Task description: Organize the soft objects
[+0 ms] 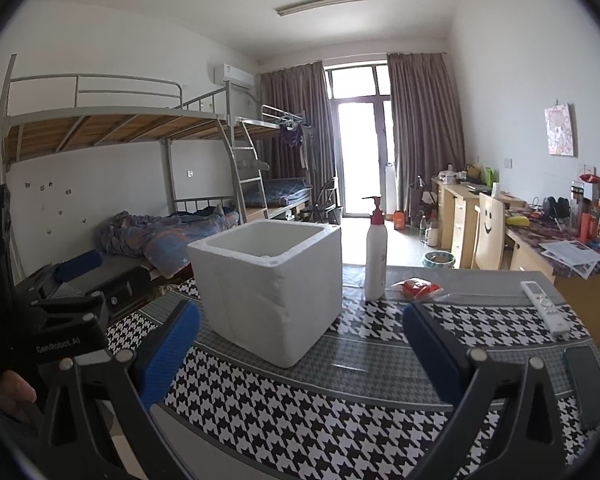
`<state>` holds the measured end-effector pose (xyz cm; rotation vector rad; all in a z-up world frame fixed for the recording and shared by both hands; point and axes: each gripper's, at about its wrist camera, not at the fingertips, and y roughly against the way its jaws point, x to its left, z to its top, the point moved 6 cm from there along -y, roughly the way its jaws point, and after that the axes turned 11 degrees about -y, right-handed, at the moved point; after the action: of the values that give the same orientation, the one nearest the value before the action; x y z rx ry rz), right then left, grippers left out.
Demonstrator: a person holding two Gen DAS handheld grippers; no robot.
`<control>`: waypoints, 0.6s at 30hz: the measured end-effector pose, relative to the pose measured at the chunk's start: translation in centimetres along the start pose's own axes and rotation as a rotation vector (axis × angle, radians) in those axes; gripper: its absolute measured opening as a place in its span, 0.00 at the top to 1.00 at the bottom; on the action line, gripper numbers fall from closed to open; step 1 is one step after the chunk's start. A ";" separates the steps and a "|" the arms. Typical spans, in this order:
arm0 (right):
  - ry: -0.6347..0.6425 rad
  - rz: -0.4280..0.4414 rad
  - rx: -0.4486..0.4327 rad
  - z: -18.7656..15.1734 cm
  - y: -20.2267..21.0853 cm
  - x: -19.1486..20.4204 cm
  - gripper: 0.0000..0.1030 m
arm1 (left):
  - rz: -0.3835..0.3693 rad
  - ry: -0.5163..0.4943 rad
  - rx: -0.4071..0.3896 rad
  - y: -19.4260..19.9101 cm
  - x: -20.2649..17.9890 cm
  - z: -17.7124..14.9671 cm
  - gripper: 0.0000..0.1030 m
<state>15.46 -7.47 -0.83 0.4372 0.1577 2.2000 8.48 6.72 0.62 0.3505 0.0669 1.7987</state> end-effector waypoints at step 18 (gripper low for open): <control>0.015 -0.037 -0.019 -1.2 1.7 0.2 0.01 | -0.013 0.007 0.006 0.8 0.1 -1.2 0.01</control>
<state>13.64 -8.27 -1.48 0.4044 0.1515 2.1676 7.39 6.78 -0.36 0.3473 0.0794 1.7874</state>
